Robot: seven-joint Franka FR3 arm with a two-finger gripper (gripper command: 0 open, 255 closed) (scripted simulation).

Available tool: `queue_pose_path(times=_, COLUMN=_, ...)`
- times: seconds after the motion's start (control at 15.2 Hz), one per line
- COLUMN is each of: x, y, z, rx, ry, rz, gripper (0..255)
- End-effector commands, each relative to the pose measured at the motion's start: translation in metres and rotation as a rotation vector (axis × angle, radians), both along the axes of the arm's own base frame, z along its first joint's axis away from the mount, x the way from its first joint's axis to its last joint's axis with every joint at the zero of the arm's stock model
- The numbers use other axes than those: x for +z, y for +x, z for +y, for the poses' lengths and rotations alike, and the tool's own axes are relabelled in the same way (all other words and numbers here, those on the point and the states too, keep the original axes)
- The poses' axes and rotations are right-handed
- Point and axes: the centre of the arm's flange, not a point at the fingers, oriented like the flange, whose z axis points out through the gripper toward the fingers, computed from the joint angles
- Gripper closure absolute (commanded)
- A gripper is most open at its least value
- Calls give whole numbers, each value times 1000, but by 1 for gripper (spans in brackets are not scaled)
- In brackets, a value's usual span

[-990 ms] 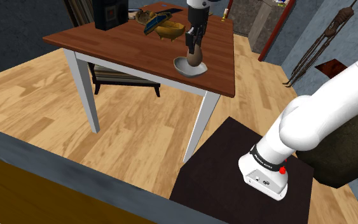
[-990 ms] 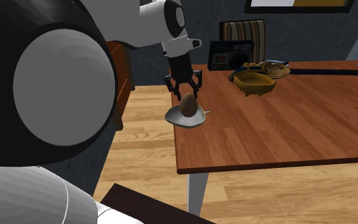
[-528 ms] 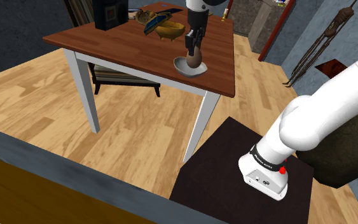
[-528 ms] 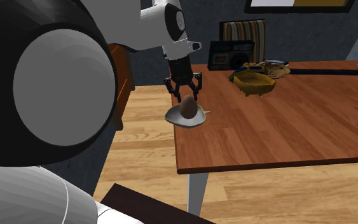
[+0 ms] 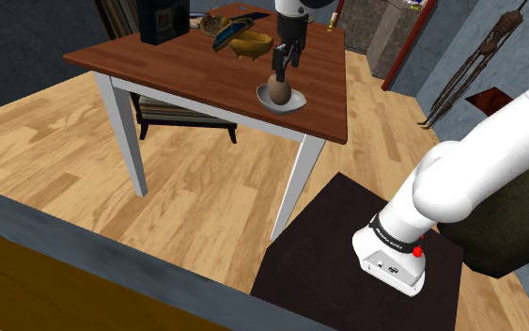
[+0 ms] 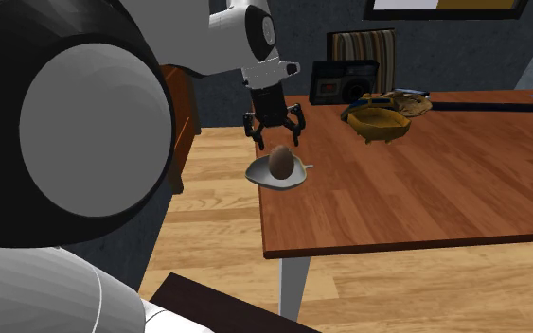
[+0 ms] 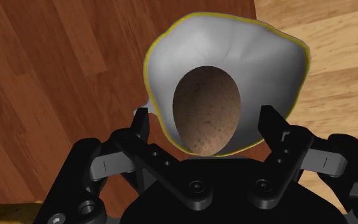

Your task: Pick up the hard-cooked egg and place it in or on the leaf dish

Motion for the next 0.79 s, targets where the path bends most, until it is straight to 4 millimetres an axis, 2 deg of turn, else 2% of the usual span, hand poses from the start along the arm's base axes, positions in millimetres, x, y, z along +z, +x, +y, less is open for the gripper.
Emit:
queue_pose_path(times=0.0, x=13, y=0, z=3, rx=0, ry=0, rz=0, gripper=0)
queue_pose_path(times=0.2, x=48, y=1, z=12, rx=0, ry=0, rz=0, gripper=0)
queue_pose_path(times=0.73, x=48, y=1, z=12, rx=0, ry=0, rz=0, gripper=0)
